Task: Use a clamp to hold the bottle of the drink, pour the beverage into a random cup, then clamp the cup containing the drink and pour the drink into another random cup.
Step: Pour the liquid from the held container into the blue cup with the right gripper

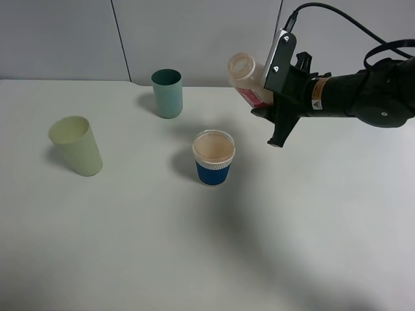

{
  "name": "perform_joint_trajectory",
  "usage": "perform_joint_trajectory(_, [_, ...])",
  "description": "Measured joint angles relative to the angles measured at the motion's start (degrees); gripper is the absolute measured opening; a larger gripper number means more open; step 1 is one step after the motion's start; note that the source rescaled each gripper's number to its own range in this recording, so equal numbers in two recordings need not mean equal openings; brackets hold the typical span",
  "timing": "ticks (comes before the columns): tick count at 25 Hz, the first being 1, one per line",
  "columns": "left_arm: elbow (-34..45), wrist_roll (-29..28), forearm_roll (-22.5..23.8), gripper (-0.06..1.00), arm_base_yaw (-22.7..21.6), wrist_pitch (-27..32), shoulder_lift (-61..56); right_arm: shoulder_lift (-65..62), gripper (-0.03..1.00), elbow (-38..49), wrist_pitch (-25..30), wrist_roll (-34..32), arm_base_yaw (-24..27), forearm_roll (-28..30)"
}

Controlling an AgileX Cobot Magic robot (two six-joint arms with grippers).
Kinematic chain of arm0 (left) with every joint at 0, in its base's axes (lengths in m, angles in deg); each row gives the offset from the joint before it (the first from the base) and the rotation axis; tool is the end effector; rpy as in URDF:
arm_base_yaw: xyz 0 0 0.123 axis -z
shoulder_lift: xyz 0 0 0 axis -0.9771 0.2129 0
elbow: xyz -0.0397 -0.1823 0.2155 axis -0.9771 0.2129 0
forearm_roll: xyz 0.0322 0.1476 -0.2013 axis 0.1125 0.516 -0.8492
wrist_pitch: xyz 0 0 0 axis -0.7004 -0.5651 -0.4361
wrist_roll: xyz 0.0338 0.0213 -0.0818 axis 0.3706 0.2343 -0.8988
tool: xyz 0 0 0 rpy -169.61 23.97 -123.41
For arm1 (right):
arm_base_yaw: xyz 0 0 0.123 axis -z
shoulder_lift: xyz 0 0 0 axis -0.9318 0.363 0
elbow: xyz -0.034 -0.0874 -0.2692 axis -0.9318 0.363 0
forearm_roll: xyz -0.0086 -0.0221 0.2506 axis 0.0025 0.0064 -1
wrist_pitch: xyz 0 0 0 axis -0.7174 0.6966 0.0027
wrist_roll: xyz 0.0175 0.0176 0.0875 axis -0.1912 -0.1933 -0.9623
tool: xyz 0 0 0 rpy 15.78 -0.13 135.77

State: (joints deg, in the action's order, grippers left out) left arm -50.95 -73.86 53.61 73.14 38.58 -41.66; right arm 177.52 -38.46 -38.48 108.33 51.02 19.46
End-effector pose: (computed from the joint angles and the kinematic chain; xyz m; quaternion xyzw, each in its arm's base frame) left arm -0.0066 -0.0035 0.2797 -0.0330 0.8487 0.0031 0.5279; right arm 0.3159 0.1251 0.1759 -0.5841 0.6429 -0.0626 0.4916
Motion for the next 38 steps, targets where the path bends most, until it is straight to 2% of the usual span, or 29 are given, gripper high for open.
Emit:
perform_joint_trajectory(10, [0.00, 0.00, 0.00, 0.67, 0.00, 0.00, 0.00, 0.00, 0.02, -0.18, 3.31, 0.00, -3.80, 2.82])
perform_joint_trajectory(14, [0.00, 0.00, 0.00, 0.67, 0.00, 0.00, 0.00, 0.00, 0.02, -0.18, 7.25, 0.05, -4.19, 5.28])
perform_joint_trajectory(38, [0.00, 0.00, 0.00, 0.67, 0.00, 0.00, 0.00, 0.00, 0.02, -1.08, 13.94, 0.58, -5.80, 13.27])
